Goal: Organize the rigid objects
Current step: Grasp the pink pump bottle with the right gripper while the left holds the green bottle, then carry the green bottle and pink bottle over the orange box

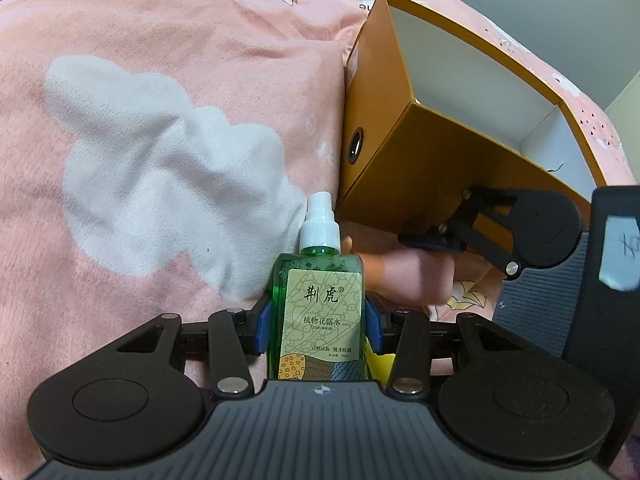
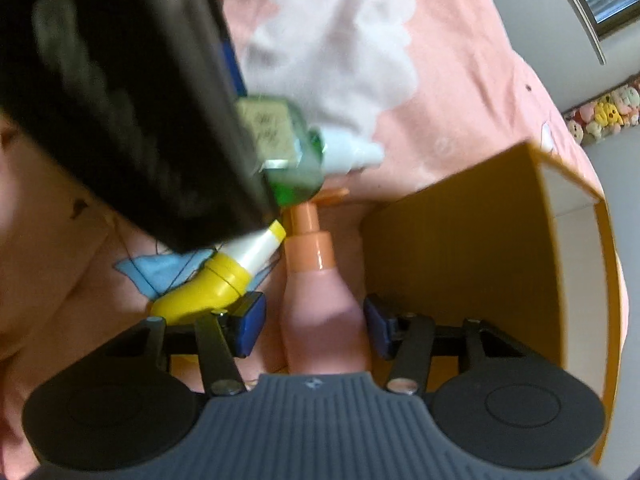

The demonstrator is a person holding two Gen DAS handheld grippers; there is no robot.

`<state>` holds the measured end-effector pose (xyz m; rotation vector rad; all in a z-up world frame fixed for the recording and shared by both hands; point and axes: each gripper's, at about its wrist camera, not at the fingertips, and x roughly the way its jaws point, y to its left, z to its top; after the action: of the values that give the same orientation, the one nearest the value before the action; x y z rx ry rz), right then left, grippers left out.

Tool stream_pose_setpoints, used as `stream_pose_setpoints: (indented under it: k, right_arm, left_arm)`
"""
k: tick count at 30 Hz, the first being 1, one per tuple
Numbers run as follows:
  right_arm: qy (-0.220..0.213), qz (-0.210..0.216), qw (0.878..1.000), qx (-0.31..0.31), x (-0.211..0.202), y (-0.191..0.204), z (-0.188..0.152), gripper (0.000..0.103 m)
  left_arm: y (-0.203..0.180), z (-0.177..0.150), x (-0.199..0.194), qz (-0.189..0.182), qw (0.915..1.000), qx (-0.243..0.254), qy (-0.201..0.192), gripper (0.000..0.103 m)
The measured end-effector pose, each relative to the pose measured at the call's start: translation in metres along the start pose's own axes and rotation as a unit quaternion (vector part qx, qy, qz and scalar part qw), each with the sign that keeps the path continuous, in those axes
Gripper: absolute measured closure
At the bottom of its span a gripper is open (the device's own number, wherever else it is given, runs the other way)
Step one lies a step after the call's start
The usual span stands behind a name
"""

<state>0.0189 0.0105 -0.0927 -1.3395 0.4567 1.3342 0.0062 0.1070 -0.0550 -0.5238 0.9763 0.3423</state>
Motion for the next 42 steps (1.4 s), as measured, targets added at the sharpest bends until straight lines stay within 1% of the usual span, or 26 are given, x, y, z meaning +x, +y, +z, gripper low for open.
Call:
stream_pose_setpoints:
  k: [1, 2, 6, 9, 12, 14, 16, 17, 19, 21, 22, 24, 27, 28, 30, 31, 32, 34, 35, 38, 42]
  right_arm:
    - [0.001, 0.006, 1.0, 0.02, 0.0, -0.002, -0.001, 0.053]
    - [0.004, 0.008, 0.999, 0.039, 0.001, -0.006, -0.003, 0.059]
    - [0.016, 0.023, 0.994, 0.108, -0.003, -0.027, -0.006, 0.059]
    - [0.029, 0.043, 0.982, 0.183, -0.01, -0.042, -0.014, 0.06]
    - [0.037, 0.057, 0.961, 0.269, -0.021, -0.059, -0.029, 0.06]
    - [0.037, 0.076, 0.94, 0.331, -0.027, -0.072, -0.045, 0.06]
    - [0.037, 0.106, 0.918, 0.381, -0.027, -0.085, -0.062, 0.06]
    - [0.037, 0.117, 0.908, 0.401, -0.027, -0.087, -0.07, 0.06]
    - [0.042, 0.121, 0.895, 0.428, -0.022, -0.072, -0.073, 0.06]
    - [0.043, 0.127, 0.881, 0.455, -0.015, -0.068, -0.079, 0.06]
    - [0.04, 0.129, 0.875, 0.465, -0.015, -0.065, -0.08, 0.06]
    - [0.034, 0.124, 0.87, 0.476, -0.012, -0.066, -0.081, 0.06]
    - [0.021, 0.125, 0.861, 0.492, -0.013, -0.069, -0.082, 0.054]
    - [0.018, 0.13, 0.855, 0.502, -0.012, -0.071, -0.084, 0.049]
    - [0.011, 0.137, 0.844, 0.519, -0.004, -0.077, -0.089, 0.049]
    - [0.009, 0.138, 0.842, 0.522, -0.002, -0.078, -0.091, 0.049]
    - [0.007, 0.14, 0.84, 0.524, -0.001, -0.089, -0.093, 0.049]
    - [0.011, 0.141, 0.84, 0.524, 0.007, -0.088, -0.094, 0.055]
    - [0.009, 0.143, 0.84, 0.523, 0.001, -0.088, -0.095, 0.056]
    - [0.003, 0.131, 0.84, 0.526, -0.008, -0.083, -0.102, 0.056]
    - [-0.014, 0.108, 0.845, 0.524, -0.022, -0.076, -0.103, 0.057]
  left_arm:
    - [0.0, 0.0, 0.0, -0.001, 1.0, -0.001, 0.0, 0.052]
    - [0.0, 0.0, 0.0, -0.001, 1.0, 0.0, -0.001, 0.052]
    - [-0.001, 0.0, 0.0, 0.0, 1.0, 0.004, 0.0, 0.052]
    - [-0.002, 0.0, 0.001, 0.0, 1.0, 0.008, 0.0, 0.052]
    - [-0.005, 0.0, 0.003, -0.001, 0.9999, 0.014, 0.002, 0.052]
    - [-0.007, -0.001, 0.003, -0.001, 0.9998, 0.018, 0.004, 0.052]
    - [-0.009, 0.0, 0.005, 0.003, 0.9997, 0.024, 0.008, 0.052]
    - [-0.01, 0.0, 0.007, 0.005, 0.9996, 0.028, 0.01, 0.052]
    - [-0.011, 0.0, 0.012, 0.008, 0.9993, 0.034, 0.017, 0.052]
    - [-0.011, 0.0, 0.019, 0.009, 0.9989, 0.037, 0.028, 0.052]
    - [-0.01, 0.0, 0.022, 0.009, 0.9989, 0.035, 0.03, 0.052]
    - [-0.009, 0.001, 0.024, 0.01, 0.999, 0.029, 0.032, 0.051]
    - [-0.01, 0.003, 0.026, 0.011, 0.9988, 0.032, 0.036, 0.051]
    - [-0.01, 0.003, 0.026, 0.011, 0.9987, 0.034, 0.037, 0.051]
    - [-0.012, 0.003, 0.027, 0.014, 0.9985, 0.037, 0.037, 0.051]
    - [-0.012, 0.004, 0.027, 0.014, 0.9985, 0.038, 0.036, 0.052]
    - [-0.012, 0.004, 0.027, 0.014, 0.9985, 0.038, 0.035, 0.052]
    - [-0.013, 0.003, 0.026, 0.012, 0.9987, 0.038, 0.031, 0.052]
    - [-0.013, 0.001, 0.024, 0.009, 0.9989, 0.038, 0.028, 0.052]
    - [-0.015, -0.002, 0.016, 0.003, 0.9992, 0.037, 0.016, 0.052]
    - [-0.021, -0.007, 0.002, -0.007, 0.999, 0.043, -0.002, 0.052]
